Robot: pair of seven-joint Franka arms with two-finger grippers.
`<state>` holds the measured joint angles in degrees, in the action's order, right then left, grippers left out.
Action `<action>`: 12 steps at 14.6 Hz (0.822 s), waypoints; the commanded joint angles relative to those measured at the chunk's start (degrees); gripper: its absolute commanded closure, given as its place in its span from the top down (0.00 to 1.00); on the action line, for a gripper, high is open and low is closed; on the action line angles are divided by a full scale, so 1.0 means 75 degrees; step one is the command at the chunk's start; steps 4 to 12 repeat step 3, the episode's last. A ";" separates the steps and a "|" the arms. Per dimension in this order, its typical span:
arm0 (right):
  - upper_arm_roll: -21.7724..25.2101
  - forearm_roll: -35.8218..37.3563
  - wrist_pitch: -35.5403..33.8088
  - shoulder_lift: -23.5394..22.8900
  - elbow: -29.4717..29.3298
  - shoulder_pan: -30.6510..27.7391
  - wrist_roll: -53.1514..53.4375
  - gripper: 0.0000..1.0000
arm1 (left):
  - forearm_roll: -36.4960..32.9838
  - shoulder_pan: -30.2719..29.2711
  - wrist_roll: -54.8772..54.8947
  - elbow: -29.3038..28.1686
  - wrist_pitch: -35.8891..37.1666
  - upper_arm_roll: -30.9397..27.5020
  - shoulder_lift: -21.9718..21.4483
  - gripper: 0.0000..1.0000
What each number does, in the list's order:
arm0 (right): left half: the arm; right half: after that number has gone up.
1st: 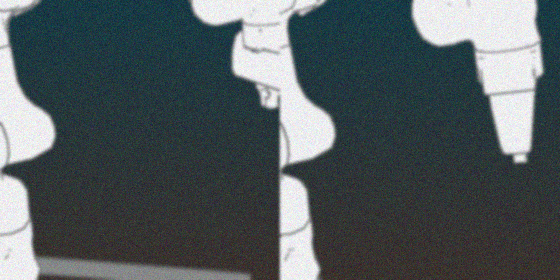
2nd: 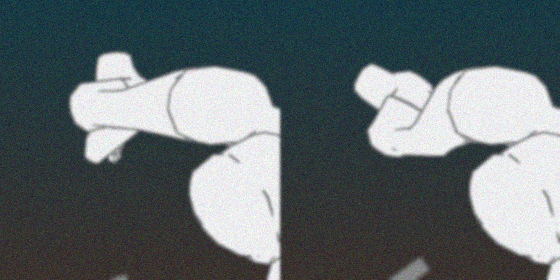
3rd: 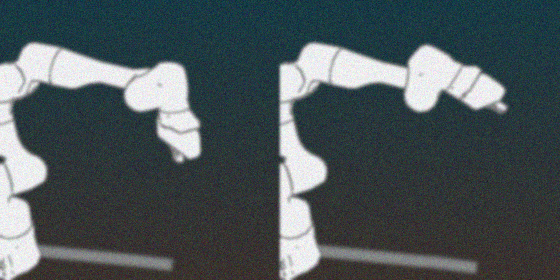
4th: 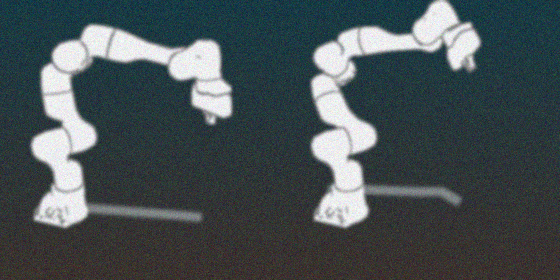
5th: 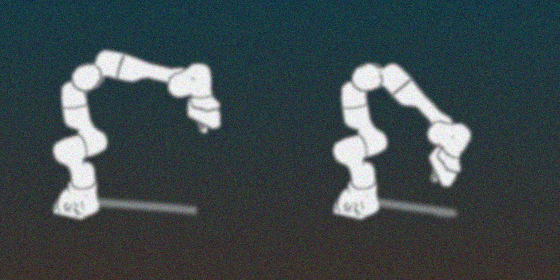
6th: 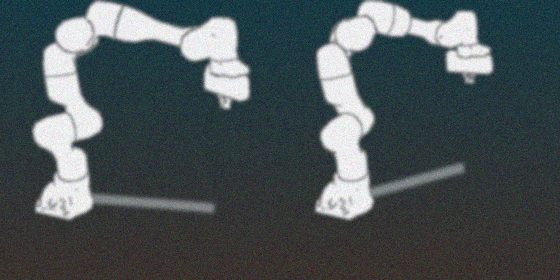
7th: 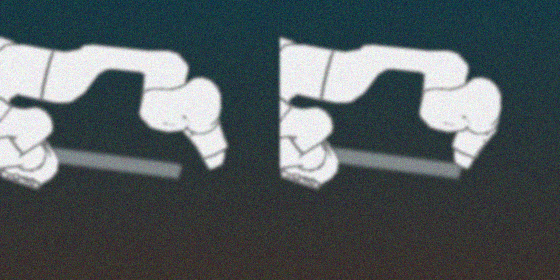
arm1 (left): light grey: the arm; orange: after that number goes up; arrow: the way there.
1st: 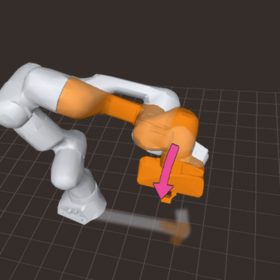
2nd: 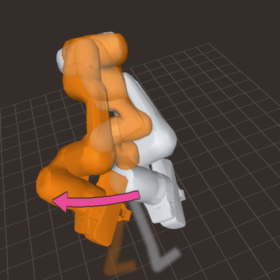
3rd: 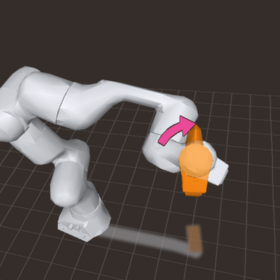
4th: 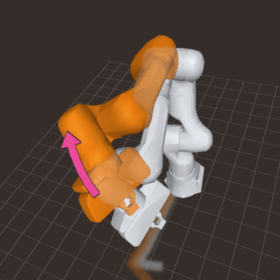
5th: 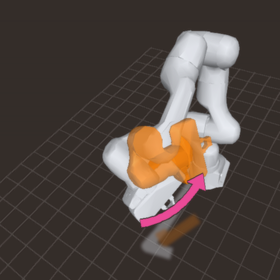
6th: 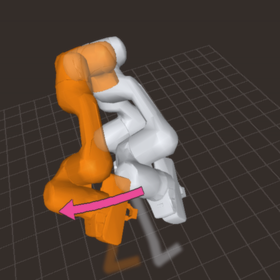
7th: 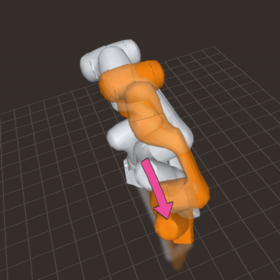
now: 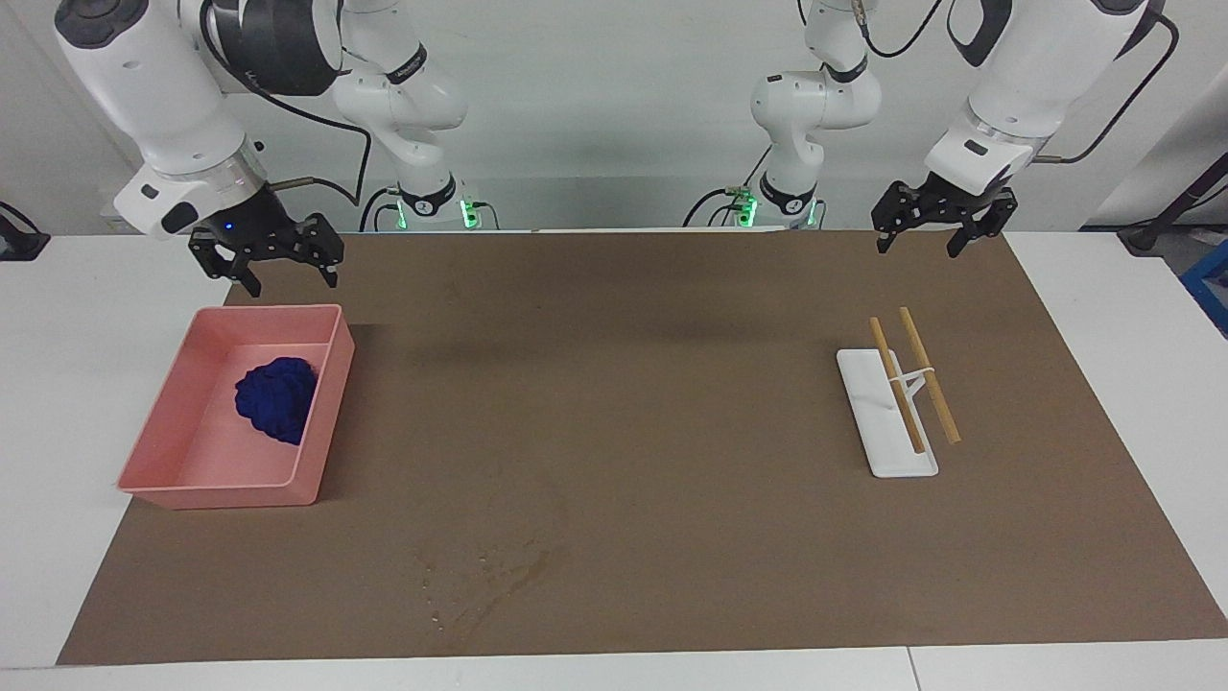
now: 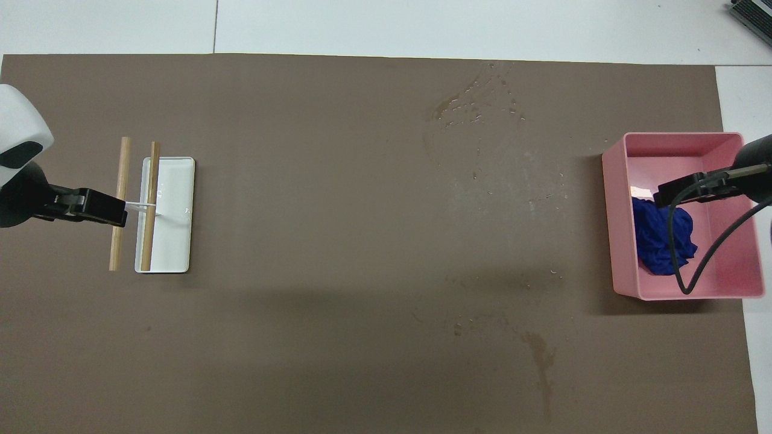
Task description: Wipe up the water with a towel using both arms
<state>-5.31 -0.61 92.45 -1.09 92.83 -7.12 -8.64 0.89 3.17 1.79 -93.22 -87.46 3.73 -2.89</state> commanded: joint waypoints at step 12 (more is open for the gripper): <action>-0.0019 -0.0130 0.0130 0.0145 0.0174 -0.0059 0.0074 1.00 | -0.0095 -0.0024 0.0030 -0.0040 0.0071 0.0018 -0.0048 1.00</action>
